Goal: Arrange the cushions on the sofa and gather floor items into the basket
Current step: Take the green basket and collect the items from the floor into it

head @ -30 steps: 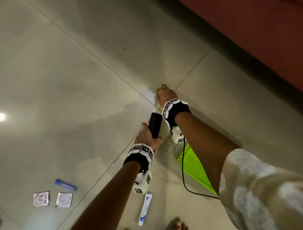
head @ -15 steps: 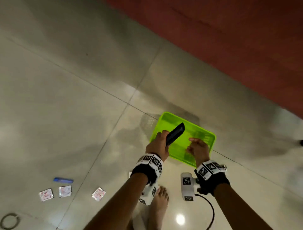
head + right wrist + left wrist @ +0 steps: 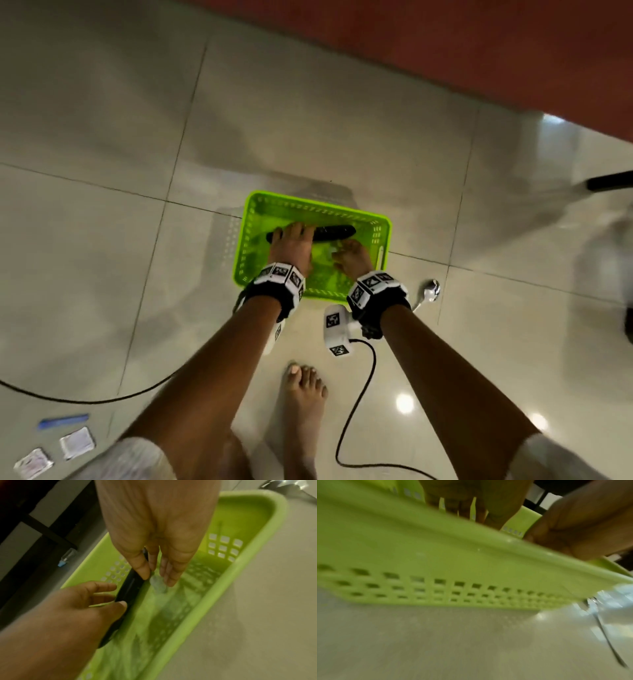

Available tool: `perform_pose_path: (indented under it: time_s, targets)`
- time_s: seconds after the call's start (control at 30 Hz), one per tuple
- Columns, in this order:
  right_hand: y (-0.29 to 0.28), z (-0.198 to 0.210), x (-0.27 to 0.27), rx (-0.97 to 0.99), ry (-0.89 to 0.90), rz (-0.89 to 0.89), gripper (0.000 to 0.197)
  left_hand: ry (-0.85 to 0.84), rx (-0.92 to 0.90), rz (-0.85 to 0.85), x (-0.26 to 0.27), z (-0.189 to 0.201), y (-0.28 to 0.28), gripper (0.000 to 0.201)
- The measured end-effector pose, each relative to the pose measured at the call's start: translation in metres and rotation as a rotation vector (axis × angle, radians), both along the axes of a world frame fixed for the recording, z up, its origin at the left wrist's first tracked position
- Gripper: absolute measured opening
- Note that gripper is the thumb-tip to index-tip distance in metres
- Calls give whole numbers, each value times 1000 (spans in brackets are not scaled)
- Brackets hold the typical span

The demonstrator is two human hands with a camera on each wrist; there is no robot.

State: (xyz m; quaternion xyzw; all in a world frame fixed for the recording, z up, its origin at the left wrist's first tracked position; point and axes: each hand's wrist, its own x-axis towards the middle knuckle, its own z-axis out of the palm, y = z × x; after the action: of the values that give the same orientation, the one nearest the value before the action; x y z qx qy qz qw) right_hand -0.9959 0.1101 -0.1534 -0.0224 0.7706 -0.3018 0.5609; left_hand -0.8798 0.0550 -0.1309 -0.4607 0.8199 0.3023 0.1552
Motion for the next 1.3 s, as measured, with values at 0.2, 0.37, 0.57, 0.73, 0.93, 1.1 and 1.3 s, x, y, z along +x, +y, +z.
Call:
perform_pose_path:
  time_s: [0.2,0.37,0.57,0.73,0.93,1.1,1.3]
  targets:
    - [60,51,20,-95,337,-174,27,44,101,-113,20,59,70,56]
    - [143,84,-4,143,395,-371,9,62,317,-219,-14,92,128,40]
    - [165,35,-61,360,359,-163,39,62,395,-294,-65,41,166,35]
    - [162,13,-69,364,401,-89,33,-18,441,-189,-59,-1,172,33]
    - [181,32,7,221,339,209,15,-178,490,2,19,11,171,31]
    - [167,76,98,53,145,720,22,-304,362,422,97,9,172,38]
    - [128,51,164,-93,183,1097,55,-372,324,932,162,-21,166,66]
